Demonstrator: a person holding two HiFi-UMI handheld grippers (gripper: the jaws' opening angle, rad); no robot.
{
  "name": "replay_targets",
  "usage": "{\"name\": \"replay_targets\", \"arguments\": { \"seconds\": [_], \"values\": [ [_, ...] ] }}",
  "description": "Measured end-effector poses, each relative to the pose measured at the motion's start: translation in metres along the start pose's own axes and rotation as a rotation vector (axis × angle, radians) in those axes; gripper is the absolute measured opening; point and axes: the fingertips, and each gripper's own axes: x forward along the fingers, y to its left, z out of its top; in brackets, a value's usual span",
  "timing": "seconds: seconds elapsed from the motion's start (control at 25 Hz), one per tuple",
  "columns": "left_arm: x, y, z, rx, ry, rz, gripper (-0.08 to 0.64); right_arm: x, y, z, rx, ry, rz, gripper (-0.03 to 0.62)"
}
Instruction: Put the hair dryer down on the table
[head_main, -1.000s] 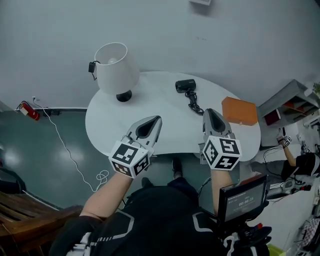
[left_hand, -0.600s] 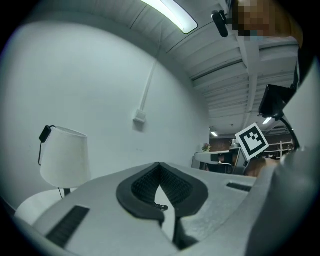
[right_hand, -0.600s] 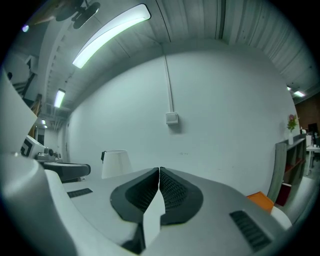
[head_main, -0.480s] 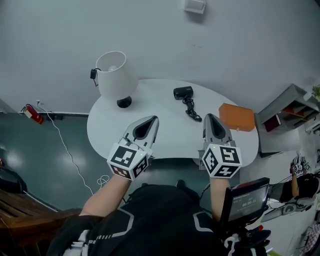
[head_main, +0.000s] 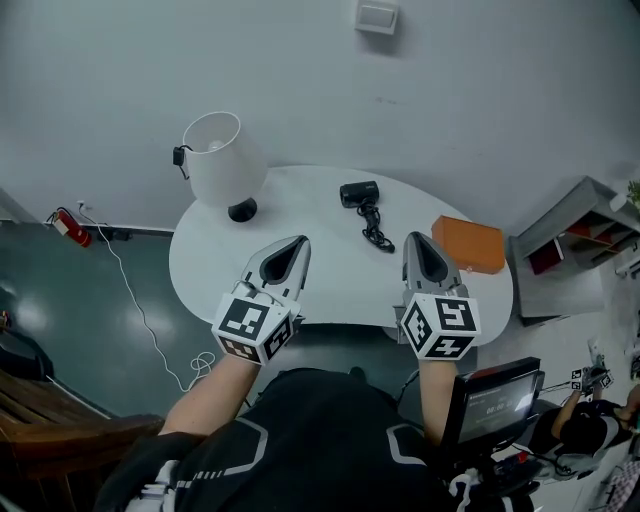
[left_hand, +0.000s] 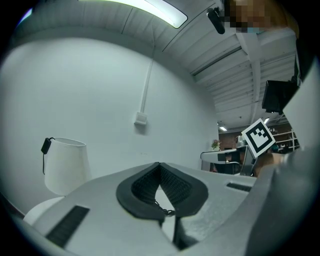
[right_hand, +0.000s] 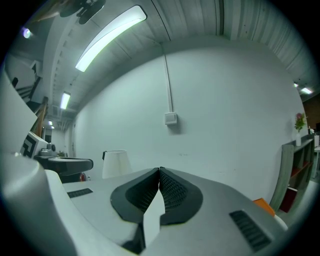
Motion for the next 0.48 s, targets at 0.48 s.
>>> {"name": "replay_targets", "arguments": {
  "seconds": [0.48],
  "values": [
    [0.0032, -0.0056, 0.0000, -0.001, 0.006, 0.013, 0.005, 0.0025, -0.0050, -0.0026, -0.005, 0.006, 0.025, 0.025]
  ]
}}
